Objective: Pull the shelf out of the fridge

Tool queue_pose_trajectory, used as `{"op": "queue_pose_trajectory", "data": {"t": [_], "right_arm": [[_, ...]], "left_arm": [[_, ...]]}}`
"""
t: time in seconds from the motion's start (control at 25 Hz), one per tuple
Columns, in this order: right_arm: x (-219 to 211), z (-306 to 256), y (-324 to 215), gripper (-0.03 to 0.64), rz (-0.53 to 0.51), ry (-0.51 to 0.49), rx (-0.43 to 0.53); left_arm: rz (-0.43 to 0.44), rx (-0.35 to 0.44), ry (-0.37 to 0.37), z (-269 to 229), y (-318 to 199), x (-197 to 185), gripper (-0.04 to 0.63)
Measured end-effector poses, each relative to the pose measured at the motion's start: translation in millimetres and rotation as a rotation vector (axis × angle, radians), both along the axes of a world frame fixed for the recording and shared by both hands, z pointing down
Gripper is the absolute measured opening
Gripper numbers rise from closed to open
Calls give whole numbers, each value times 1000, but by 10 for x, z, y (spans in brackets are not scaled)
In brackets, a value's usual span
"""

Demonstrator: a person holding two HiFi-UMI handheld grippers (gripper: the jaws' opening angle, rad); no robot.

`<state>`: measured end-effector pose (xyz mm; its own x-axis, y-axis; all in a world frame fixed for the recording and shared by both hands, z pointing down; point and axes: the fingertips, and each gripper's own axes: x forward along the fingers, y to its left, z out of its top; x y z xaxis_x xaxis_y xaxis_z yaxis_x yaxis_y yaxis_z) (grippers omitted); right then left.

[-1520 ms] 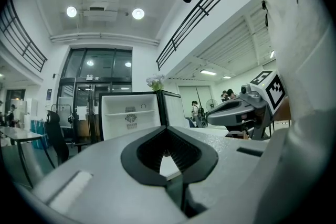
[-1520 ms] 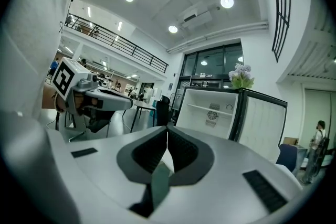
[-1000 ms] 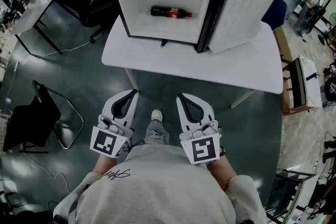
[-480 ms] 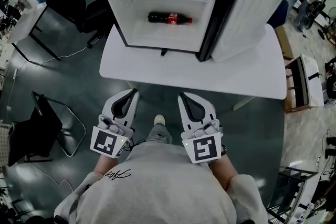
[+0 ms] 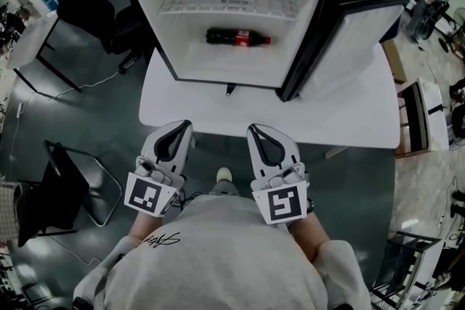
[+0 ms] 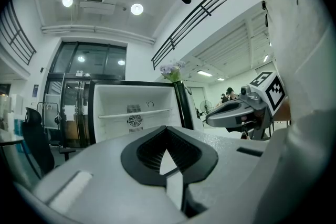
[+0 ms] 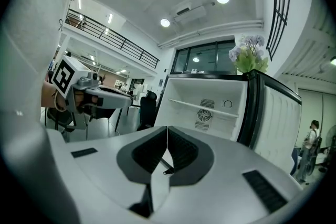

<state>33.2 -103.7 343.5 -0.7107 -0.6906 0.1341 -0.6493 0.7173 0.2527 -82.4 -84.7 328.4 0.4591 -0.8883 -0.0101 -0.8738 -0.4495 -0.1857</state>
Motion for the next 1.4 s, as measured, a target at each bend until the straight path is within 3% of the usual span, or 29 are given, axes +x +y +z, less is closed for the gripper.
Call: {"op": "queue_pose_trajectory", "data": {"t": [0.8,1.4], "right_arm": [[-289,-69,-780,12,130,-3,48],[-299,-60,-1054,12,197,12,60]], "left_arm": [[95,26,-3,-26,-808,-420,5],[146,22,-10,21,-1107,-501,3]]}}
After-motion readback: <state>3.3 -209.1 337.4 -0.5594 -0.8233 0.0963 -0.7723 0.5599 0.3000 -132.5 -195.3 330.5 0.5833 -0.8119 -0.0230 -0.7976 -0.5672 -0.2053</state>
